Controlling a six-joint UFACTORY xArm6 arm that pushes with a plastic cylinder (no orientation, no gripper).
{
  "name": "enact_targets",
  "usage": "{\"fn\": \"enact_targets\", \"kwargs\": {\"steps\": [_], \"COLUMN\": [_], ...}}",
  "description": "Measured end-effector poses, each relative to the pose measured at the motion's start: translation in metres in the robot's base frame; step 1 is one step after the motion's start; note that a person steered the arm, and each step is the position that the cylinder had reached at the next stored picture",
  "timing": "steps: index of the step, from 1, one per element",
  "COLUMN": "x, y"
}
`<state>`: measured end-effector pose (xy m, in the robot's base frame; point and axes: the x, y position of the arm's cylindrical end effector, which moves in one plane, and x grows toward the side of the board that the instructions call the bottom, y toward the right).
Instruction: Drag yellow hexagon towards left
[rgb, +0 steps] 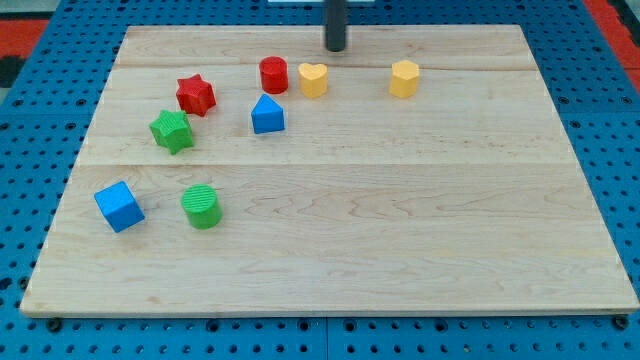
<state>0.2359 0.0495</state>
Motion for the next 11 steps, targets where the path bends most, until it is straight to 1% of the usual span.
{"fn": "enact_targets", "kwargs": {"steps": [1, 3, 4, 5, 6, 7, 8, 9, 10, 11], "x": [0.037, 0.109, 0.1, 0.079, 0.068, 0.049, 0.094, 0.111, 0.118, 0.149], "y": [0.036, 0.037, 0.021, 0.064, 0.104, 0.155, 0.151, 0.102, 0.03, 0.055]}}
